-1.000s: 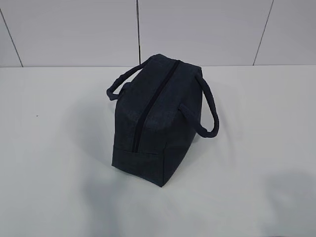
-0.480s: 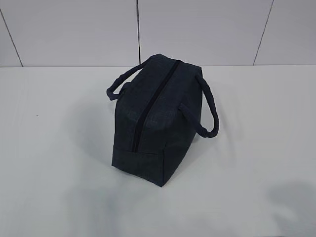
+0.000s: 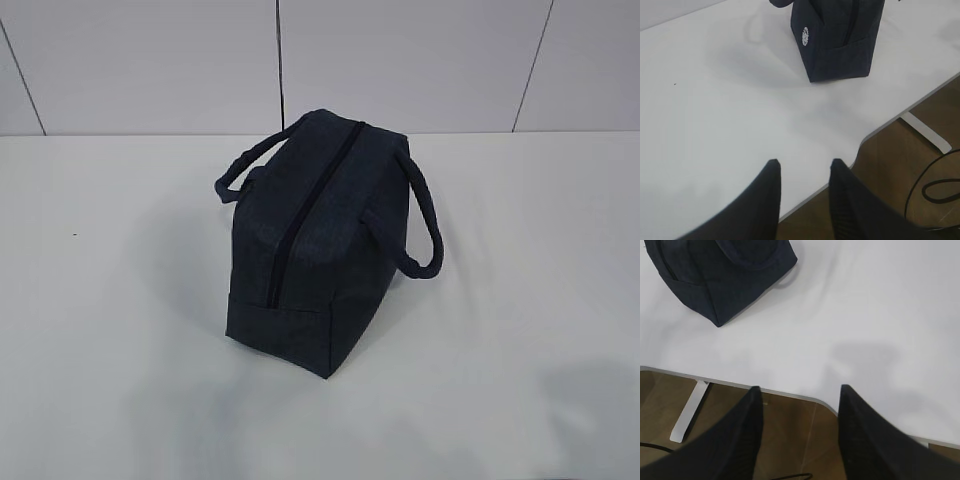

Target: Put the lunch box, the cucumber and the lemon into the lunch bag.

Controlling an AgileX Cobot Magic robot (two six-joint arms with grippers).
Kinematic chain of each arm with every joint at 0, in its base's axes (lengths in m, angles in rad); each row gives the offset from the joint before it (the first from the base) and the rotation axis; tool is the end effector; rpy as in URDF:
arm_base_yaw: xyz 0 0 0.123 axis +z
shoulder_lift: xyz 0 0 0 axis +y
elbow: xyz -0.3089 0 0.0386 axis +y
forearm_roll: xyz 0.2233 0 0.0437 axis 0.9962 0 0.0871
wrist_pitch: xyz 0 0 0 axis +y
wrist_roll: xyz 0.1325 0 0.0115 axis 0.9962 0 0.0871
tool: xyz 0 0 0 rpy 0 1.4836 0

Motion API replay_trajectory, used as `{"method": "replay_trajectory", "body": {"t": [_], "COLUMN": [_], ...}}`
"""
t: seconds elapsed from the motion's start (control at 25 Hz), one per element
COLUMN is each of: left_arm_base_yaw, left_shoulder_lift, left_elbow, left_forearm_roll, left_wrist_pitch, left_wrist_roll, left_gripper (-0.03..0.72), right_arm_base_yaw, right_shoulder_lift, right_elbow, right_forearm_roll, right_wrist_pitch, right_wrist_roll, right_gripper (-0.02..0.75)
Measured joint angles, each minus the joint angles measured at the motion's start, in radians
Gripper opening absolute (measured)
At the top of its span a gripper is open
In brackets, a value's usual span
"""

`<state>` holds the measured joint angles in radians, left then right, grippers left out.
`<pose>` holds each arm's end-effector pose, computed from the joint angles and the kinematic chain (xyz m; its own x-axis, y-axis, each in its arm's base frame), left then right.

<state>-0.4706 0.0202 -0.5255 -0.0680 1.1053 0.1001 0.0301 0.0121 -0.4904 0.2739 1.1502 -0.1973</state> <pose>-0.0198 0.0010 0.2491 -0.4008 0.2817 -0.8718 0.5289 0.8481 0.0309 -0.0228 0.0322 0.2373 -0.5182 -0.0961 -0.8499 -0.2809 0.9577 0.0630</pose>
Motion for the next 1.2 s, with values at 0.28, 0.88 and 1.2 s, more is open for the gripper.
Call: {"method": "replay_trajectory", "body": {"t": [0.28,0.88,1.2], "left_arm_base_yaw": [0.0,0.228,0.448], "left_shoulder_lift": [0.0,-0.008,-0.008], "left_elbow": [0.0,0.0,0.0], "left_forearm_roll": [0.002,0.004,0.004], "left_wrist_pitch": [0.0,0.0,0.0], "left_wrist_roll": [0.0,0.0,0.0], "left_gripper": [0.236,0.236,0.236], "right_arm_base_yaw": [0.0,0.0,0.0], "right_shoulder_lift": [0.0,-0.029,-0.029], "right_elbow": [0.0,0.0,0.0], "right_forearm_roll": [0.0,0.0,0.0], "right_wrist_pitch": [-0.004,-0.004,-0.004], "right_wrist_roll": [0.0,0.0,0.0], "right_gripper": [0.368,0.366,0.366]}}
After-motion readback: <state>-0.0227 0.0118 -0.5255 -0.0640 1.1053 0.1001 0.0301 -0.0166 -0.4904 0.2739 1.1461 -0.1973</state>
